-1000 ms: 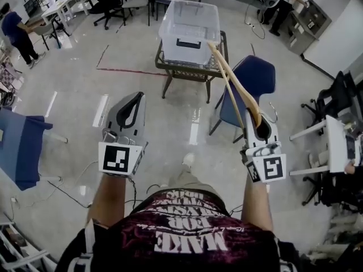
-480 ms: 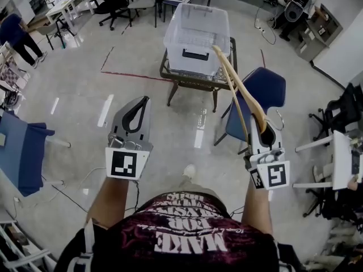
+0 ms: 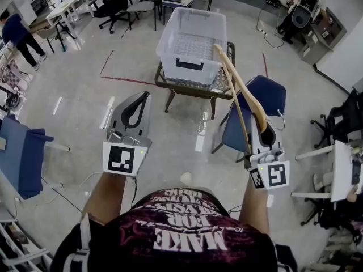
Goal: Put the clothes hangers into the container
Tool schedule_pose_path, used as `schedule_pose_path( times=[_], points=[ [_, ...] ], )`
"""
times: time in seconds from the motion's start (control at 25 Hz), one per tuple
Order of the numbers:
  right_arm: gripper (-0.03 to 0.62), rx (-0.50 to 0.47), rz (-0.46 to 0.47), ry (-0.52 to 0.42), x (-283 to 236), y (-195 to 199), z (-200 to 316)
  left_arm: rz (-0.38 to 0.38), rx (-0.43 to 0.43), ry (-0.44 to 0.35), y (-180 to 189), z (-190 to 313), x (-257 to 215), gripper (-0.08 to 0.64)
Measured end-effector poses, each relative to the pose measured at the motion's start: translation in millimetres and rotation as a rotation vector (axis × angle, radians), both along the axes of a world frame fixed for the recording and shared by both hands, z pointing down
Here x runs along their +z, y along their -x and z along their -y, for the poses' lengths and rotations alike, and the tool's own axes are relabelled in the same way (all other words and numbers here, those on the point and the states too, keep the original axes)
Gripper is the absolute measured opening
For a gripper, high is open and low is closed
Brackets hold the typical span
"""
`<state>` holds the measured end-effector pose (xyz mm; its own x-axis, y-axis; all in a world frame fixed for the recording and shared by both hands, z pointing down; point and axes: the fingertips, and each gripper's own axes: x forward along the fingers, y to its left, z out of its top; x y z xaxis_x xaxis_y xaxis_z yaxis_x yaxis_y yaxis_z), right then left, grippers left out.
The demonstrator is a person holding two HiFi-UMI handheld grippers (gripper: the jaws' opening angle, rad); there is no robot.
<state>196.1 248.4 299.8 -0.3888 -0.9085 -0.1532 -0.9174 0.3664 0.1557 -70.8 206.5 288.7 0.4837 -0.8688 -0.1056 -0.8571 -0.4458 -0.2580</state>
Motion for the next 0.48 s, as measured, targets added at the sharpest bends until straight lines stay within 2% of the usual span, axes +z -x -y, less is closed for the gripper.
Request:
schedule_pose_path(
  times=[0.24, 0.48],
  points=[
    [0.061, -0.02, 0.012, -0.003, 1.7, -26.8, 23.5, 0.021, 0.002, -0.016, -28.4, 27.2, -10.5, 0.005],
    [0.06, -0.021, 0.045, 0.034, 17.7, -40.8, 39.0, 0.033, 0.013, 0.018, -36.8, 41.0, -0.1, 0.006]
  ],
)
